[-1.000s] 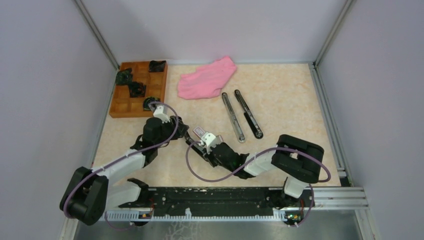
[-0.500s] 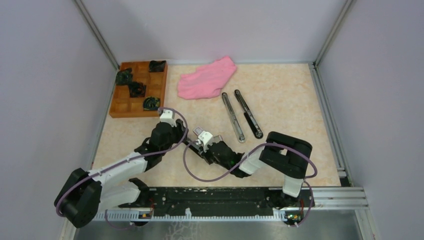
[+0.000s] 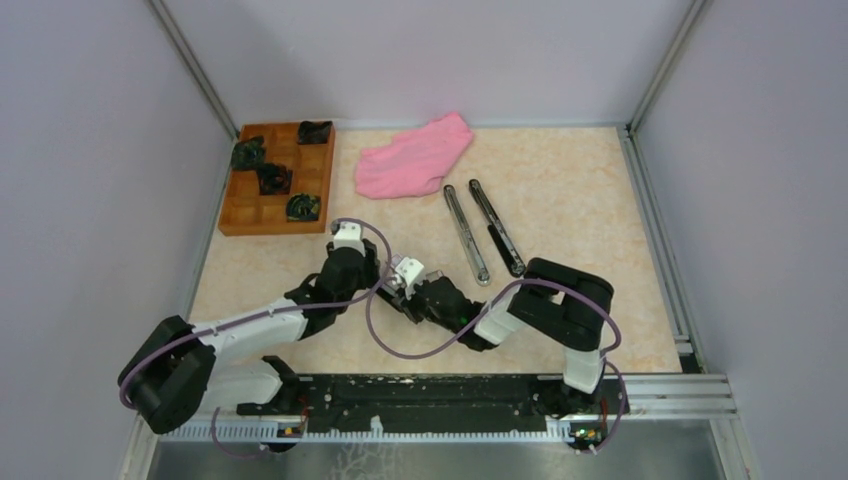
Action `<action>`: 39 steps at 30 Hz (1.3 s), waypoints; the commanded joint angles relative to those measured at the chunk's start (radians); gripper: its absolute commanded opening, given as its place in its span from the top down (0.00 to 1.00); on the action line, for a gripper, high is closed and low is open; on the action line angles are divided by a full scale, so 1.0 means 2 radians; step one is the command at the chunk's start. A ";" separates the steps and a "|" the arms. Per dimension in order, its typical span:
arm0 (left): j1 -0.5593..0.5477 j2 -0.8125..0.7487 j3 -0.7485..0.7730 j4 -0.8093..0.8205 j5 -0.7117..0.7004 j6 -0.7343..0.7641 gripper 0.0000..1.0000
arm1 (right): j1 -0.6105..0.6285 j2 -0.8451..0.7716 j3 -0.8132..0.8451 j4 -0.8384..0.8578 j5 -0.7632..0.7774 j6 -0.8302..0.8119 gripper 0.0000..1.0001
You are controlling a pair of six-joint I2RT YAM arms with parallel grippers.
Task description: Load the staples into the stapler
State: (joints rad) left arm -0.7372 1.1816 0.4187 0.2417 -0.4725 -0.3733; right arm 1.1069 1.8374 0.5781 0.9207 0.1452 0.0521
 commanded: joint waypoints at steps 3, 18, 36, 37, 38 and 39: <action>-0.027 0.017 0.015 -0.010 0.019 -0.020 0.34 | 0.000 0.022 0.036 0.046 -0.043 -0.030 1.00; -0.049 0.028 0.001 0.013 0.047 -0.047 0.21 | -0.012 0.052 0.037 0.099 -0.033 -0.020 1.00; -0.049 -0.072 -0.035 -0.017 0.052 -0.108 0.03 | -0.015 0.074 0.010 0.172 -0.024 -0.020 1.00; -0.049 -0.078 -0.036 -0.019 0.051 -0.109 0.02 | -0.015 0.075 0.010 0.173 -0.023 -0.021 1.00; -0.049 -0.085 -0.036 -0.020 0.051 -0.110 0.01 | -0.015 0.074 0.009 0.174 -0.022 -0.021 1.00; -0.049 -0.092 -0.037 -0.022 0.051 -0.111 0.01 | -0.015 0.076 0.008 0.175 -0.021 -0.021 1.00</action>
State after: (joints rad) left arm -0.8234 1.0538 0.3447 0.1654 -0.4030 -0.5488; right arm 1.0748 1.9751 0.5953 1.1744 0.1261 0.0132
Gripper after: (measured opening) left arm 0.982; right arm 0.195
